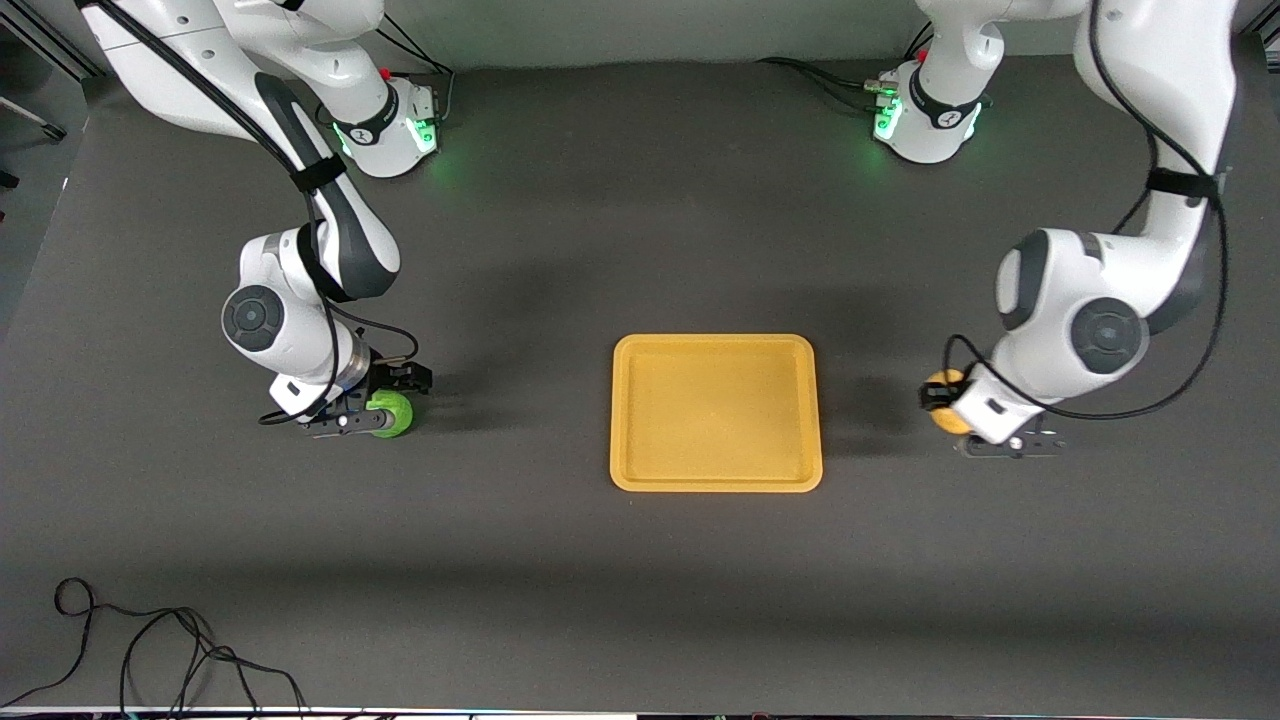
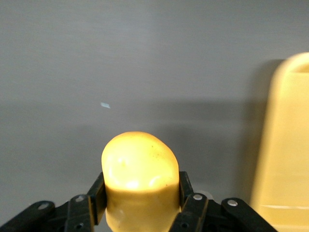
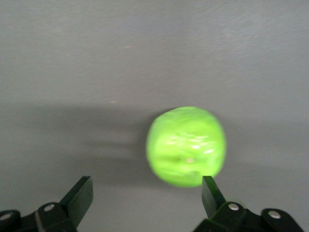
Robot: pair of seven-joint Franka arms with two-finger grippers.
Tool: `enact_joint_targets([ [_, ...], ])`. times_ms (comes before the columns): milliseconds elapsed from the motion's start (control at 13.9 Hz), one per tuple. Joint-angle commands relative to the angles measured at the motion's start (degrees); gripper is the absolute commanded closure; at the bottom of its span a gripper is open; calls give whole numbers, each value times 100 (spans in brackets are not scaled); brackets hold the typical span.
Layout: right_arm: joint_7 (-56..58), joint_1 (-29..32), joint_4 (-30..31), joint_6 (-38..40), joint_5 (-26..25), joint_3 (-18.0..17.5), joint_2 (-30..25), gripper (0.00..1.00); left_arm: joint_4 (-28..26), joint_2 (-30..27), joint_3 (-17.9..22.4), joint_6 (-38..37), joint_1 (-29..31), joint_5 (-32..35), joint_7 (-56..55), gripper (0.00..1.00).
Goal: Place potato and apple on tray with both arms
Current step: 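Carry the potato onto the tray with the left gripper and release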
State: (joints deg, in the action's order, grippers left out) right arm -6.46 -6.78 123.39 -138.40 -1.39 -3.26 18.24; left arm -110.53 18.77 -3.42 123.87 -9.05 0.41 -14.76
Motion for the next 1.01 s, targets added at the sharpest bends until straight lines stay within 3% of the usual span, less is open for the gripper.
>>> enact_joint_targets([
  [0, -92, 45, -192, -38, -432, 202, 161, 0, 321, 92, 96, -372, -876, 126, -1148, 84],
  [504, -593, 45, -341, -538, -362, 229, 697, 1, 576, 821, 78, 118, -1854, 205, -2582, 83],
  [576, -602, 45, -350, -634, -336, 229, 785, 9, 585, 943, 78, 259, -1942, 197, -2697, 82],
  [792, -689, 36, -403, -627, -327, 229, 751, 47, 593, 1172, 78, 418, -1995, 179, -2725, 79],
  [936, -820, -25, -464, -409, -327, 229, 576, 55, 646, 1374, 78, 699, -2022, 205, -2882, 78],
])
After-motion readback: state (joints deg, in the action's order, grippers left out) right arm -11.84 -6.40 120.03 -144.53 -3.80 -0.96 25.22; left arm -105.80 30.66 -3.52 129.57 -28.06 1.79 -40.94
